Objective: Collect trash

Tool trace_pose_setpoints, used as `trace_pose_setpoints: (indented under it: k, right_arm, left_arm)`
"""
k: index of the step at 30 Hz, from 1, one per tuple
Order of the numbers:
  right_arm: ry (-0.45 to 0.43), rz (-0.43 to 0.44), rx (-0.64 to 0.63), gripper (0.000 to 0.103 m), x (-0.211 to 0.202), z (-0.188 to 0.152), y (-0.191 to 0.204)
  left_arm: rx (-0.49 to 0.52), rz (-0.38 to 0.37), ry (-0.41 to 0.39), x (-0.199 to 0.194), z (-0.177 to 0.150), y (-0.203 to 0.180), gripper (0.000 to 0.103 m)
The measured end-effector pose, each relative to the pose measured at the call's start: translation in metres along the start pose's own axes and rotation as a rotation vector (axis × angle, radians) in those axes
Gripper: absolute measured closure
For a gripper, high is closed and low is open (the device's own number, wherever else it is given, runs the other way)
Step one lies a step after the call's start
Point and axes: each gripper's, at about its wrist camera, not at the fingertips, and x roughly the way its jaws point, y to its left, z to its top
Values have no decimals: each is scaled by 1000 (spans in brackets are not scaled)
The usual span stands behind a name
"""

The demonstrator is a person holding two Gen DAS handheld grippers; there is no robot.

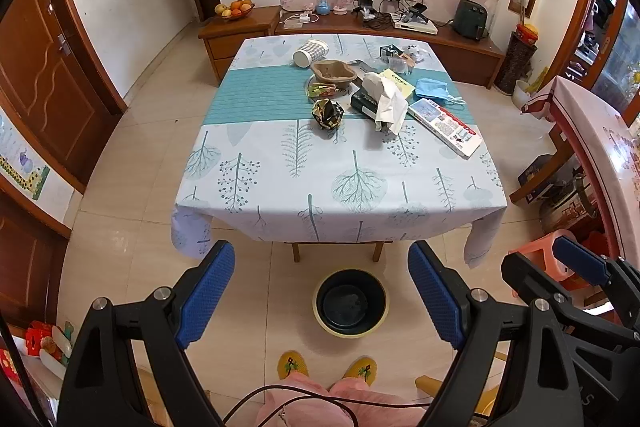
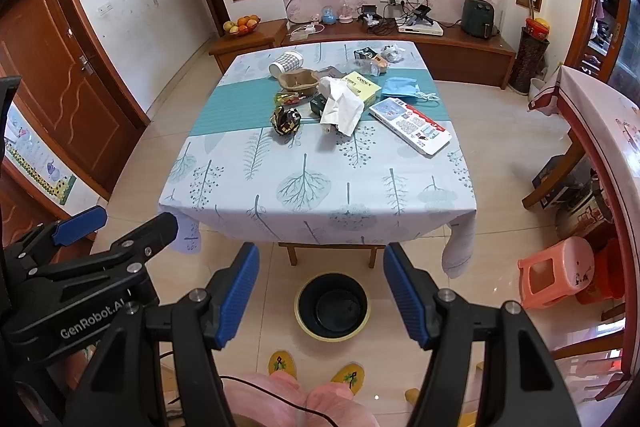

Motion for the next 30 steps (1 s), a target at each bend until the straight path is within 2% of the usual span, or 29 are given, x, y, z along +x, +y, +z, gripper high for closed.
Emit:
trace_pose_setpoints:
  k: [30]
  right_arm:
    - [-10,12,-6,38,2,-2,1]
  left_arm:
    - [-3,4,3,-2,-6,7,16]
